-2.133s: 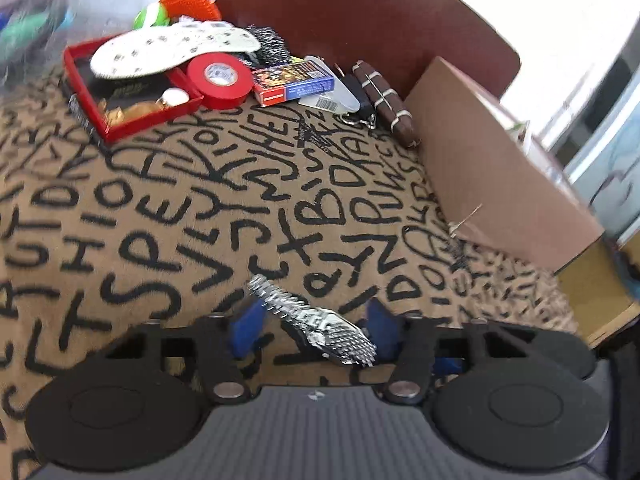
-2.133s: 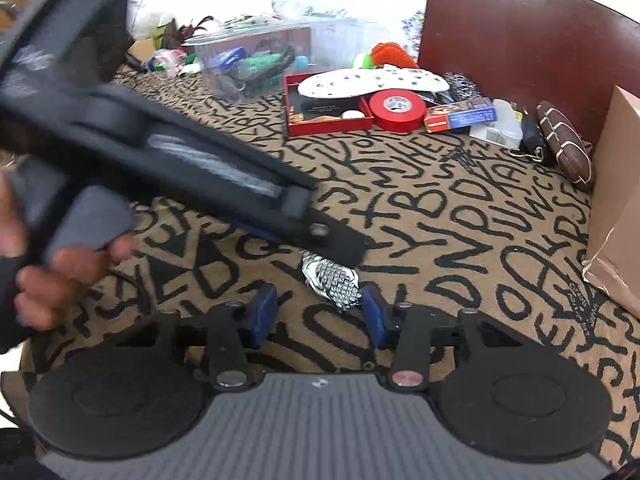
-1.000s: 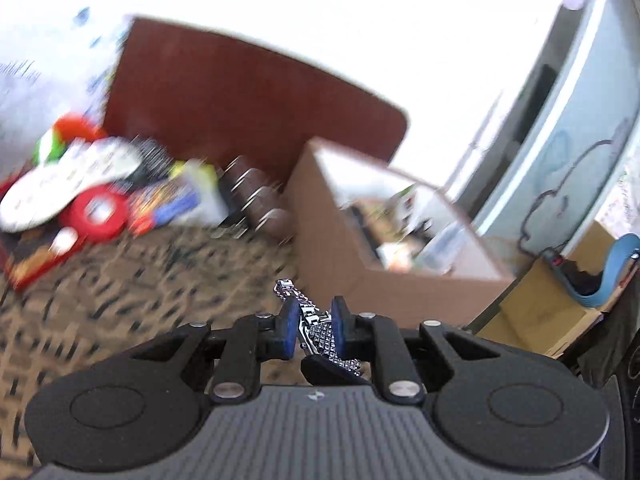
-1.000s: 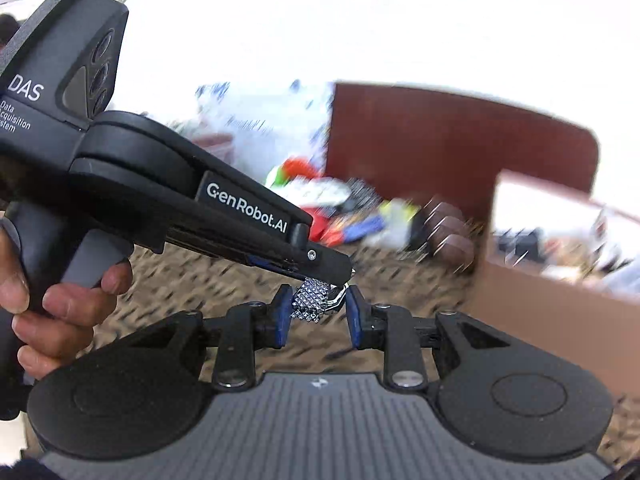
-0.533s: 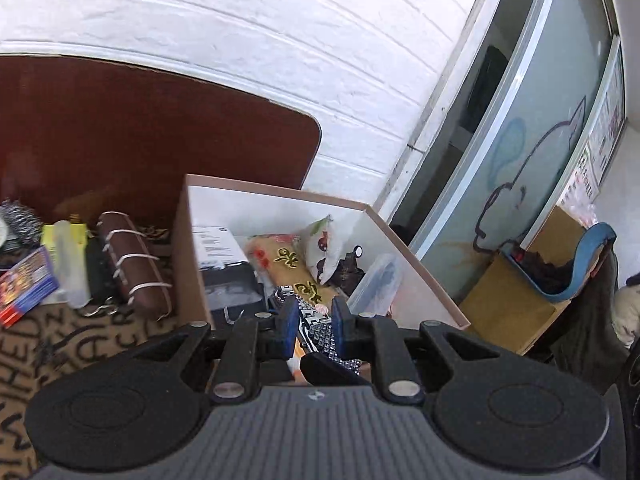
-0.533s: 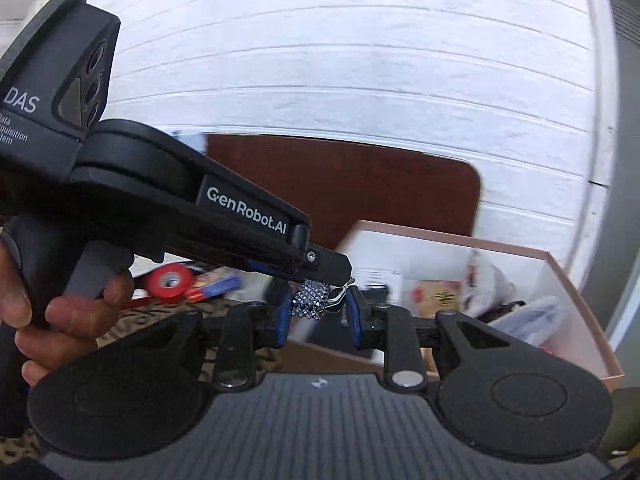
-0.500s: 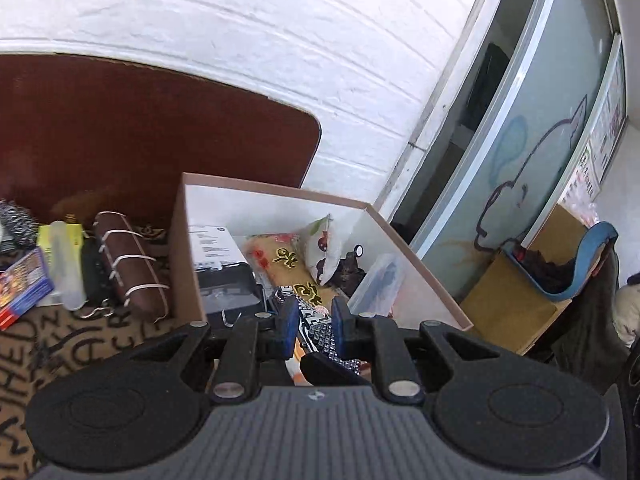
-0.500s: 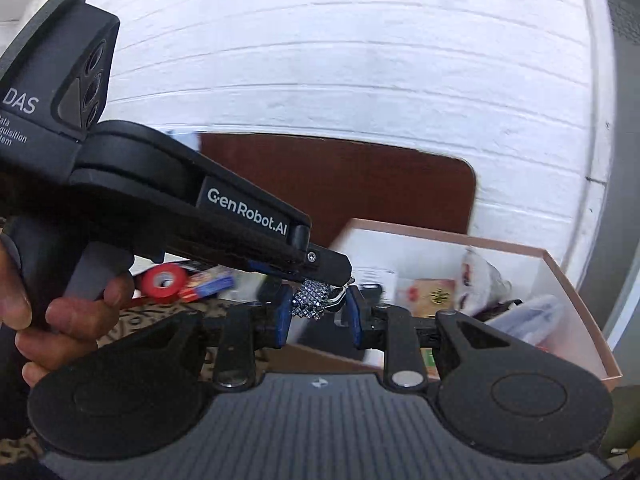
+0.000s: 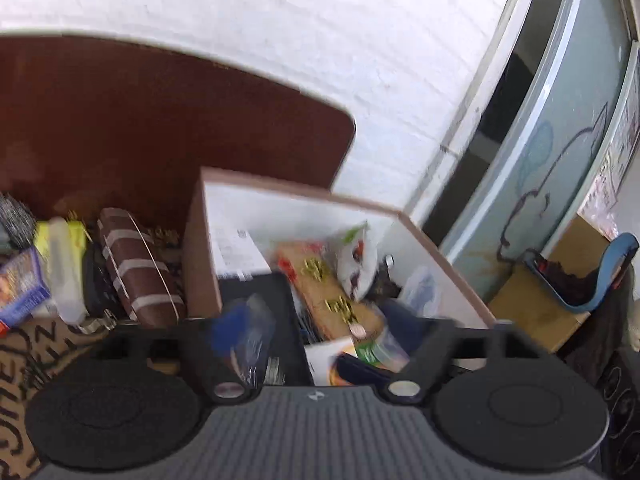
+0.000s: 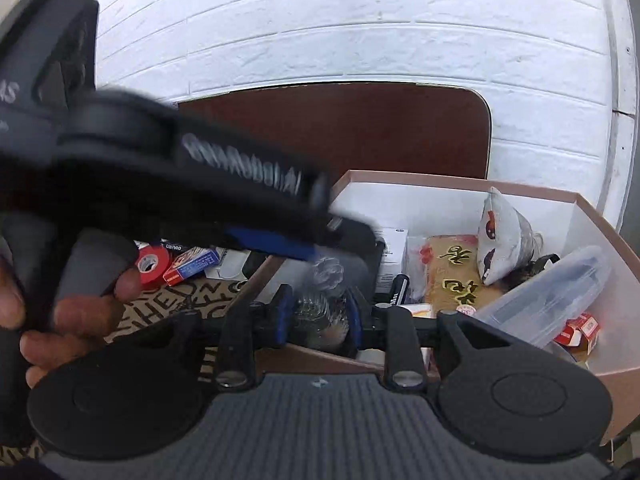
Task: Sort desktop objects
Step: 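Carry the bracelet into the cardboard box and open both tools, then withdraw both tools from the box back toward the clutter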
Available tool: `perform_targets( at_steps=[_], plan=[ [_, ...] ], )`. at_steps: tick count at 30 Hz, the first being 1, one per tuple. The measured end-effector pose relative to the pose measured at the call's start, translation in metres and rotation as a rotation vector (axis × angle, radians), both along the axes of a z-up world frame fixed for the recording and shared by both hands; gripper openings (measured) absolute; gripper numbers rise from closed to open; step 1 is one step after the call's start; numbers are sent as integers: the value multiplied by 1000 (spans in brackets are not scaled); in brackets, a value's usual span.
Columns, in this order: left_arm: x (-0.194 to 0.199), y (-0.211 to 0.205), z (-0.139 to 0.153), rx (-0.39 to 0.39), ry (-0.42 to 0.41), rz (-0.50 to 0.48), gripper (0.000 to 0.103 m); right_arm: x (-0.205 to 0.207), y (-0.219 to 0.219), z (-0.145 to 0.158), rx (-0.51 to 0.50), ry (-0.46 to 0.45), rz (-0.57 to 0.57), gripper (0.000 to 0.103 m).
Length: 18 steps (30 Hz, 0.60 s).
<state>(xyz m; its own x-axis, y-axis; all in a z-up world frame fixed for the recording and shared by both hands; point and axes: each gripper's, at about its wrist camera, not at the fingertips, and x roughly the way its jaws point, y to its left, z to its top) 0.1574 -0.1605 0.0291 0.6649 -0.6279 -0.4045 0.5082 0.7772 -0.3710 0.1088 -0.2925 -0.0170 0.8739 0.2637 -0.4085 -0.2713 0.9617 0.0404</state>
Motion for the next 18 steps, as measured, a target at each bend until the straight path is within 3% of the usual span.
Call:
perform_targets(
  at_steps=[1, 4, 6, 8, 18],
  plan=[
    [-3, 1, 2, 1, -19, 7, 87, 1, -1, -1, 1, -2, -8, 58],
    [-9, 5, 6, 9, -26, 11, 94, -2, -3, -1, 11, 3, -18, 60],
    [-13, 7, 6, 15, -26, 19, 95, -6, -4, 1, 10, -1, -37, 68],
    [-19, 8, 6, 26, -39, 23, 95, -11, -3, 2, 2, -22, -64, 89],
    [-46, 10, 3, 90, -64, 54, 95, -36, -4, 4, 6, -31, -122, 93]
  ],
)
